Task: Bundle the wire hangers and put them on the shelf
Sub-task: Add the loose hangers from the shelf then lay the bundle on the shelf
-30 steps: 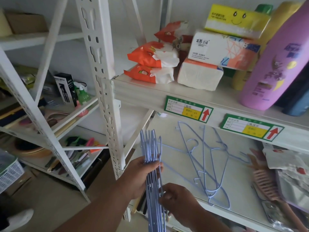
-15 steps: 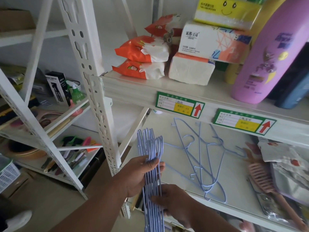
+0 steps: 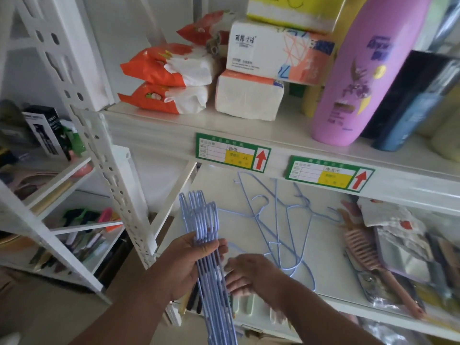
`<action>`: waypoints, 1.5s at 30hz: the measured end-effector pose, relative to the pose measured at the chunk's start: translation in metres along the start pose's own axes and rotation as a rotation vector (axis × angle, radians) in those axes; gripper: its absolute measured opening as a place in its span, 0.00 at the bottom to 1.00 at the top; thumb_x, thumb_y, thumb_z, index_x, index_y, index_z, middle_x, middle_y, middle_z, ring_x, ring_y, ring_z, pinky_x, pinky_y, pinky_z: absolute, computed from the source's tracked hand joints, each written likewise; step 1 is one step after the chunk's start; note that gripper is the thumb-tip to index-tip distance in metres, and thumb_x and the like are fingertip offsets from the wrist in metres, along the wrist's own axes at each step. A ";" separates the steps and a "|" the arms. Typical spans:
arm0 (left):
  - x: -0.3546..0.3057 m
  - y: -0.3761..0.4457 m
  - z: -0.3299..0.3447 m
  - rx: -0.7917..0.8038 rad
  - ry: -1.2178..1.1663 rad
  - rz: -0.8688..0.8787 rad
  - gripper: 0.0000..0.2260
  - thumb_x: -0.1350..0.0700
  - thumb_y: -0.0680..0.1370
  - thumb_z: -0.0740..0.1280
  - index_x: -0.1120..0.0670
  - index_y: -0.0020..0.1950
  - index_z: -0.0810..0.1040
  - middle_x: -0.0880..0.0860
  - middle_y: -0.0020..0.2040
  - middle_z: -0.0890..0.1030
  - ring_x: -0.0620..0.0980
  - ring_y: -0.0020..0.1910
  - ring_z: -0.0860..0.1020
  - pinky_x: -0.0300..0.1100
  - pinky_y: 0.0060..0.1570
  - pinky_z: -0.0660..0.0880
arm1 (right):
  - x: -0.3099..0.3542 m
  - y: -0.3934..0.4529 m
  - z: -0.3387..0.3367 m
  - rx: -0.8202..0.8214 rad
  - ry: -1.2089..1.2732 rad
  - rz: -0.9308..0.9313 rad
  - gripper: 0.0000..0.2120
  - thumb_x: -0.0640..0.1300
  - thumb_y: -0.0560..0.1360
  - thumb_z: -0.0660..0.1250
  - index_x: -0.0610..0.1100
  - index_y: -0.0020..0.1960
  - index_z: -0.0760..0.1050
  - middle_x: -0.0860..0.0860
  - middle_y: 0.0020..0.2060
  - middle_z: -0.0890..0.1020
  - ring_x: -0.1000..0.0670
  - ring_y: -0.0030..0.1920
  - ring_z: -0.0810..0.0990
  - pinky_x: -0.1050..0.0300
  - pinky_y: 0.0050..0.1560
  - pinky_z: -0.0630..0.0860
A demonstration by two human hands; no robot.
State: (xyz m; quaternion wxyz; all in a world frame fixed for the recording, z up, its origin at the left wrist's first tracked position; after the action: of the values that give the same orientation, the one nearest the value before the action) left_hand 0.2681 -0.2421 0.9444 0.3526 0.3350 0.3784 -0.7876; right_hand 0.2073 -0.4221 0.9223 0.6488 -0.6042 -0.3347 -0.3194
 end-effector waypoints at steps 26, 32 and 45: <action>0.004 0.004 -0.013 -0.140 -0.129 0.000 0.20 0.67 0.74 0.65 0.65 0.66 0.77 0.71 0.58 0.83 0.66 0.56 0.84 0.57 0.55 0.82 | 0.000 0.065 -0.195 -0.752 -0.002 -0.120 0.11 0.32 0.78 0.67 0.34 0.37 0.79 0.38 0.28 0.77 0.45 0.25 0.74 0.57 0.30 0.75; 0.003 0.005 -0.012 -0.140 -0.115 0.010 0.21 0.63 0.74 0.68 0.65 0.67 0.78 0.71 0.60 0.82 0.69 0.64 0.79 0.61 0.64 0.76 | 0.032 0.050 -0.162 -0.625 -0.100 -0.311 0.12 0.31 0.81 0.64 0.30 0.40 0.78 0.39 0.26 0.77 0.48 0.20 0.77 0.56 0.25 0.78; 0.000 0.011 -0.005 0.011 -0.078 0.026 0.30 0.58 0.59 0.86 0.60 0.58 0.83 0.67 0.54 0.83 0.62 0.53 0.84 0.56 0.58 0.80 | 0.044 -0.007 -0.026 -0.262 -0.432 -0.278 0.07 0.32 0.77 0.63 0.34 0.42 0.78 0.29 0.30 0.81 0.46 0.21 0.79 0.56 0.25 0.78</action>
State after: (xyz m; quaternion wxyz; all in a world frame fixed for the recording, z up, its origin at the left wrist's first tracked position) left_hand 0.2787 -0.2429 0.9375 0.3753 0.3112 0.3555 -0.7974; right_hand 0.2280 -0.4494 0.9618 0.4287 -0.6852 -0.5008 -0.3097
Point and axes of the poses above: each hand's wrist, its own y-axis towards the middle knuckle, its own z-axis out of the palm, x = y × z, the point moved 2 cm from there along y, towards the middle knuckle
